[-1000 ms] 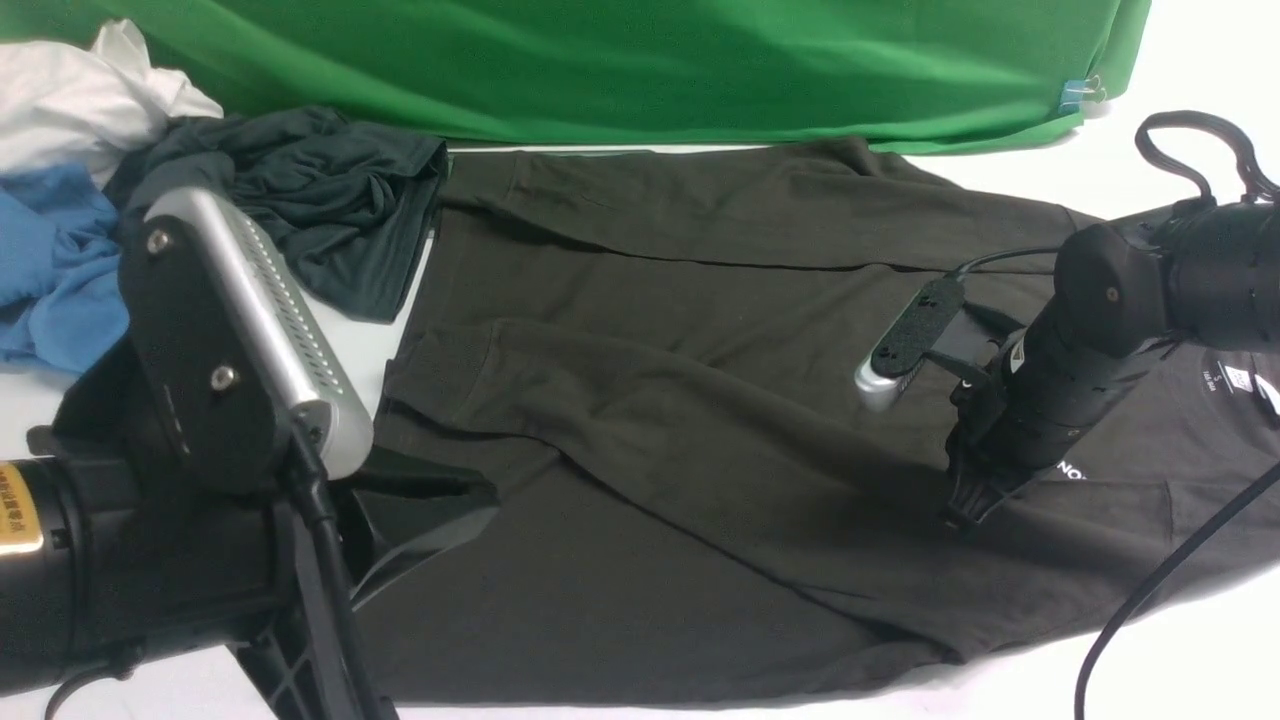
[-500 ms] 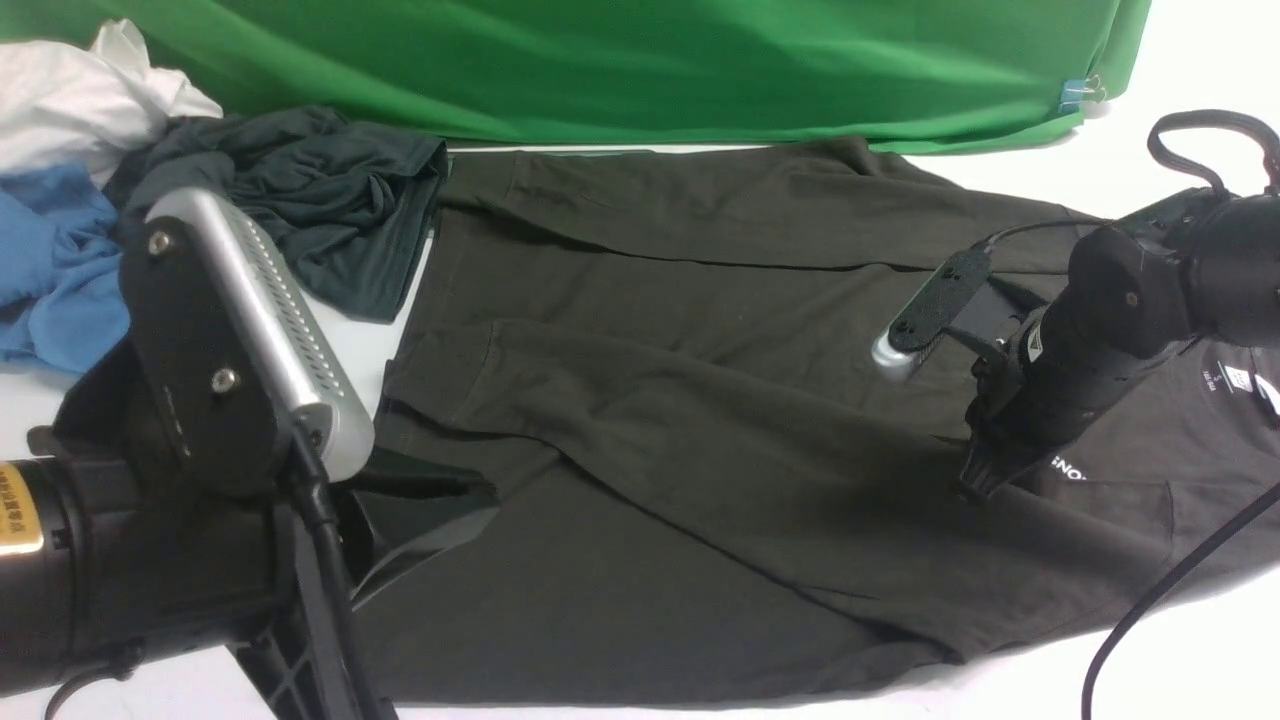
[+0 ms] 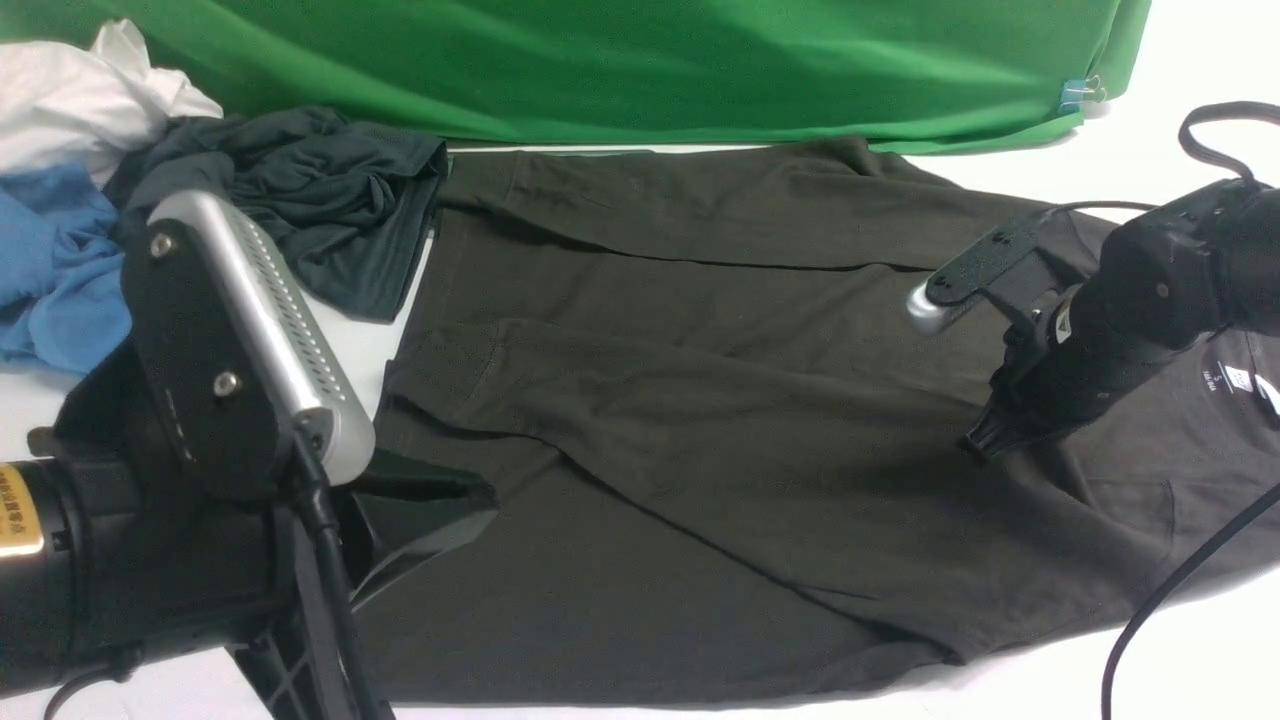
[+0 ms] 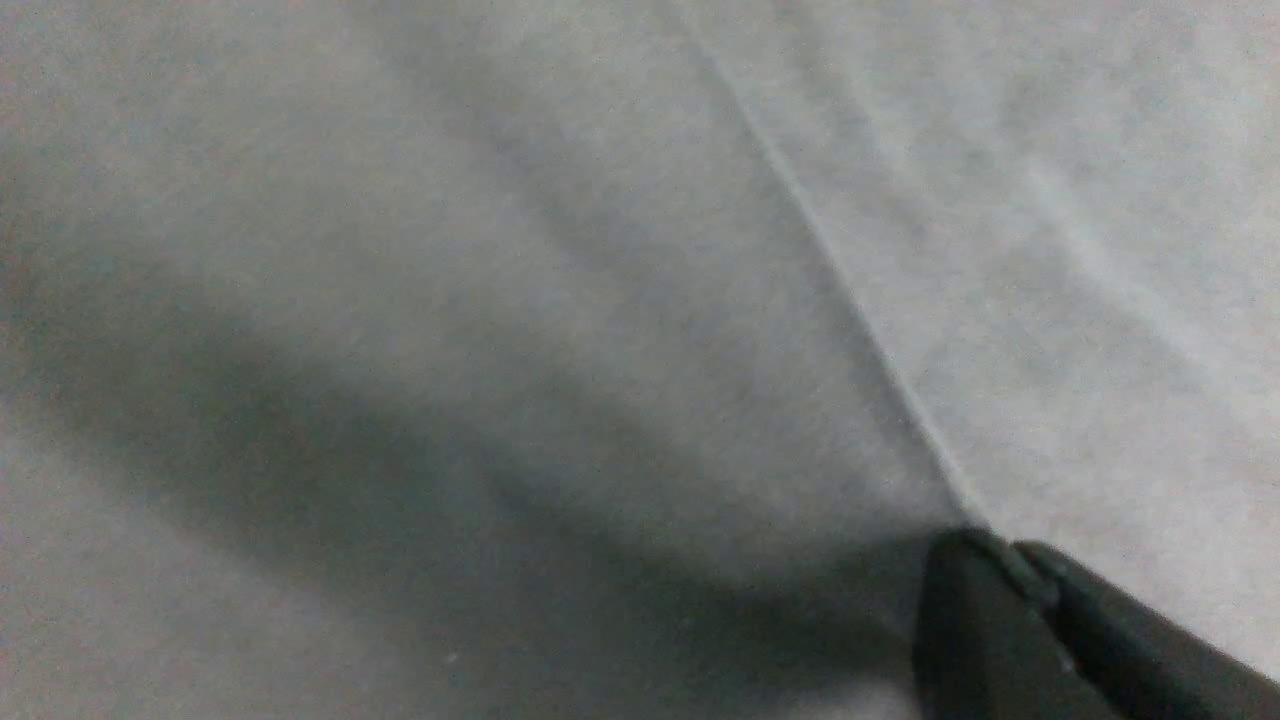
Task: Fold a long-sleeved shirt on a white desktop.
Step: 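Grab the top left corner of the dark shirt with the left gripper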
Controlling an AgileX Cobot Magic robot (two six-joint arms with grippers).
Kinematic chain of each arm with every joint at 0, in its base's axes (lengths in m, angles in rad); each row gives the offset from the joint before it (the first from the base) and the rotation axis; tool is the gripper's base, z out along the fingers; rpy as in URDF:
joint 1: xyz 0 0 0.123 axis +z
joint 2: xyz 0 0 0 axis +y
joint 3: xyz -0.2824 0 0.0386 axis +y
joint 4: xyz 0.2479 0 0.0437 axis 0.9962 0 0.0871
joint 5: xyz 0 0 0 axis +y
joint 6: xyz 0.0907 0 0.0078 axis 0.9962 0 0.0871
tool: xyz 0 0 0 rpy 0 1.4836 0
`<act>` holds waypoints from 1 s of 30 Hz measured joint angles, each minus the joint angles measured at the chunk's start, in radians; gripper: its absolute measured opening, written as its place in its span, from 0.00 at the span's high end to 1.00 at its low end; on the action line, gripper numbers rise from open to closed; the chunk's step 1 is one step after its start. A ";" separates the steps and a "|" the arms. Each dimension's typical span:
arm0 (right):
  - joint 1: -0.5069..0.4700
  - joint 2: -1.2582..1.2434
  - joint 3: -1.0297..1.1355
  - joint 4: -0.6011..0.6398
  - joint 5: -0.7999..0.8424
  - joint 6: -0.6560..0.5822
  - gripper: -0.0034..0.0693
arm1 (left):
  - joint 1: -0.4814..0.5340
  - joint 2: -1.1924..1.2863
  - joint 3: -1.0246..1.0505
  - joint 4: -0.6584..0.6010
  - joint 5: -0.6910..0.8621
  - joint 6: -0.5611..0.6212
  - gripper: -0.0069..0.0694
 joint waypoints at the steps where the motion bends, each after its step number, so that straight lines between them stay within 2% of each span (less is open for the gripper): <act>1: -0.001 0.000 0.000 0.000 -0.006 0.001 0.91 | 0.000 0.000 0.000 0.000 0.000 0.000 0.89; 7: -0.003 0.000 0.000 -0.001 -0.052 0.003 0.91 | 0.000 0.000 0.000 0.004 0.001 0.004 0.89; 11: -0.003 0.000 0.000 -0.001 -0.075 0.004 0.87 | 0.000 0.000 0.000 0.005 0.003 0.006 0.89; 14: -0.003 -0.001 0.000 -0.002 -0.074 0.004 0.66 | 0.000 0.000 0.000 0.005 0.009 0.006 0.89; 15: -0.003 -0.002 0.000 -0.003 -0.074 0.004 0.63 | 0.000 0.000 0.000 0.005 0.009 0.006 0.89; 16: -0.003 -0.005 0.000 -0.003 -0.063 0.007 0.53 | 0.000 0.000 0.000 0.008 0.018 0.006 0.89; 18: -0.004 -0.024 0.000 -0.004 -0.046 0.028 0.40 | 0.000 0.000 0.000 0.015 0.037 0.006 0.89; 20: -0.008 -0.056 0.000 -0.007 -0.031 0.061 0.36 | 0.000 0.000 0.000 0.032 0.052 -0.009 0.89; 25: -0.027 -0.143 0.000 -0.009 0.048 0.138 0.43 | 0.000 0.000 0.000 0.067 0.057 -0.131 0.89; 28: -0.029 -0.198 0.000 0.013 0.154 0.162 0.58 | 0.000 0.004 0.000 0.099 0.057 -0.245 0.89; 30: -0.029 -0.208 0.000 0.028 0.196 0.162 0.66 | 0.000 0.021 -0.005 0.109 0.058 -0.266 0.89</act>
